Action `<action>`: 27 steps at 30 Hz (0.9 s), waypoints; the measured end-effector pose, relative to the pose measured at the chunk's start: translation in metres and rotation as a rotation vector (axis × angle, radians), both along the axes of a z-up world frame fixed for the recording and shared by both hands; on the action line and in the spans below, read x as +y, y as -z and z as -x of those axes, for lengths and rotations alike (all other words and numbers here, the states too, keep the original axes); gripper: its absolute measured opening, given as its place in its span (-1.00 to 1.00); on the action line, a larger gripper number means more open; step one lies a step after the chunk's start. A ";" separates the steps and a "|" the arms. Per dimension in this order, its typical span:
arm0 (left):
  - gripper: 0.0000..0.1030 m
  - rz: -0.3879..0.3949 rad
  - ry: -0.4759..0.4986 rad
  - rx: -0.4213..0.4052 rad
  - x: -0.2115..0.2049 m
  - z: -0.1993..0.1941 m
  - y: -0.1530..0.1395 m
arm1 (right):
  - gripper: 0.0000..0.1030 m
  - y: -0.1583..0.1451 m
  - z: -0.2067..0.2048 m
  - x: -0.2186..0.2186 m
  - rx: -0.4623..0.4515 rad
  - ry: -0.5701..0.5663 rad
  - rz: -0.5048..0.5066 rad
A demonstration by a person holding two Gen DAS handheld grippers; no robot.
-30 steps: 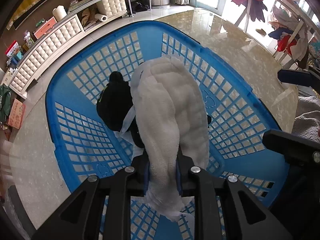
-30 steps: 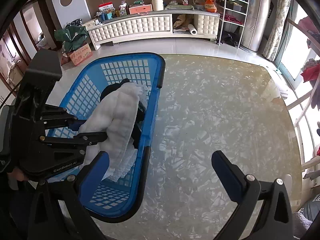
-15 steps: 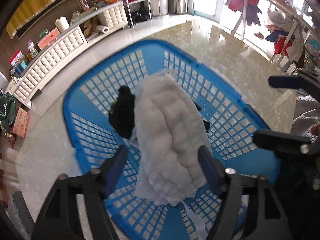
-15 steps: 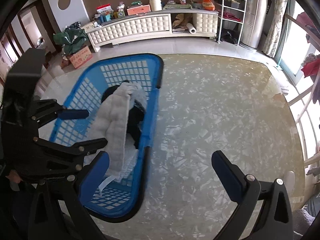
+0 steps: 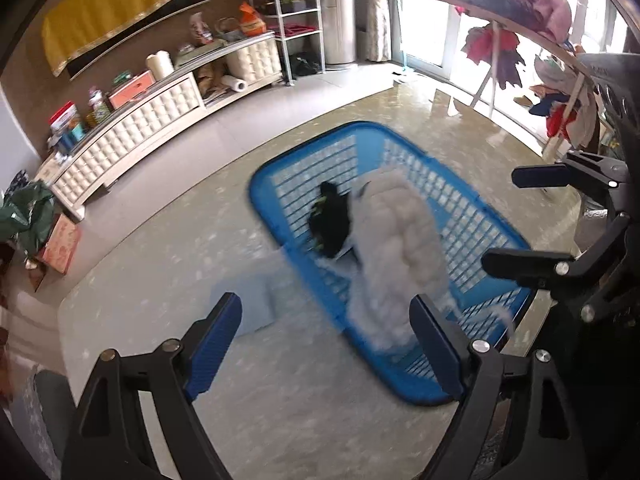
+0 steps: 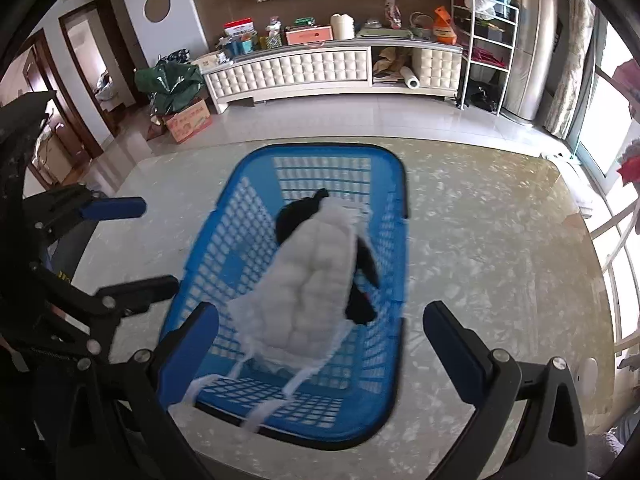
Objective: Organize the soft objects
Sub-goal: 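Move the right gripper to the light blue square pad and grasp it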
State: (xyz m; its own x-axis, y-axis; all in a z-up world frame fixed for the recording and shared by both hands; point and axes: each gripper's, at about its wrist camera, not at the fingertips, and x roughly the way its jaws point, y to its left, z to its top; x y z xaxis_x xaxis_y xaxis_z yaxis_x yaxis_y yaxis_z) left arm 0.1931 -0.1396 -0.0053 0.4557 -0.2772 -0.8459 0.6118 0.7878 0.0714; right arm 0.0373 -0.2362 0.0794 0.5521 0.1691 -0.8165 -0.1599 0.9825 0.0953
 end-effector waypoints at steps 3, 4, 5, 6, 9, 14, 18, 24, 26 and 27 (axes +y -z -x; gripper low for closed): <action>0.70 0.006 -0.034 -0.009 0.029 0.004 -0.004 | 0.99 -0.004 -0.001 0.017 -0.002 -0.011 0.017; 0.70 0.008 -0.044 -0.011 0.036 0.004 -0.003 | 0.99 -0.006 -0.002 0.024 -0.004 -0.017 0.023; 0.75 0.011 -0.053 -0.012 0.044 0.007 -0.004 | 0.99 -0.007 -0.003 0.030 -0.004 -0.021 0.028; 0.76 0.015 -0.067 -0.013 0.056 0.009 -0.003 | 0.99 -0.008 -0.005 0.035 -0.005 -0.025 0.035; 0.76 0.019 -0.095 -0.010 0.082 0.009 -0.002 | 0.99 -0.007 -0.008 0.058 -0.003 -0.035 0.048; 0.76 0.041 -0.125 0.008 0.125 0.012 0.001 | 0.99 0.001 -0.021 0.090 0.013 -0.054 0.073; 0.76 0.058 -0.147 0.021 0.147 0.012 0.003 | 0.99 0.008 -0.033 0.112 0.023 -0.078 0.092; 0.76 0.068 -0.259 0.027 0.186 0.001 0.015 | 0.99 0.020 -0.055 0.148 0.063 -0.102 0.098; 0.76 0.051 -0.300 0.041 0.199 -0.005 0.022 | 0.99 0.024 -0.063 0.158 0.077 -0.111 0.093; 0.76 0.042 -0.320 0.040 0.205 -0.007 0.026 | 0.99 0.026 -0.069 0.163 0.085 -0.114 0.095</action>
State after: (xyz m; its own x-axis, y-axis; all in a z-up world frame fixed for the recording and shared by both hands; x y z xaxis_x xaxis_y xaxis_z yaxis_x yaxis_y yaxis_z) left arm 0.2006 0.0655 -0.0313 0.4916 -0.1604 -0.8559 0.3347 0.9422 0.0157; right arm 0.1061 -0.0734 0.0531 0.4619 0.1468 -0.8747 -0.2662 0.9637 0.0211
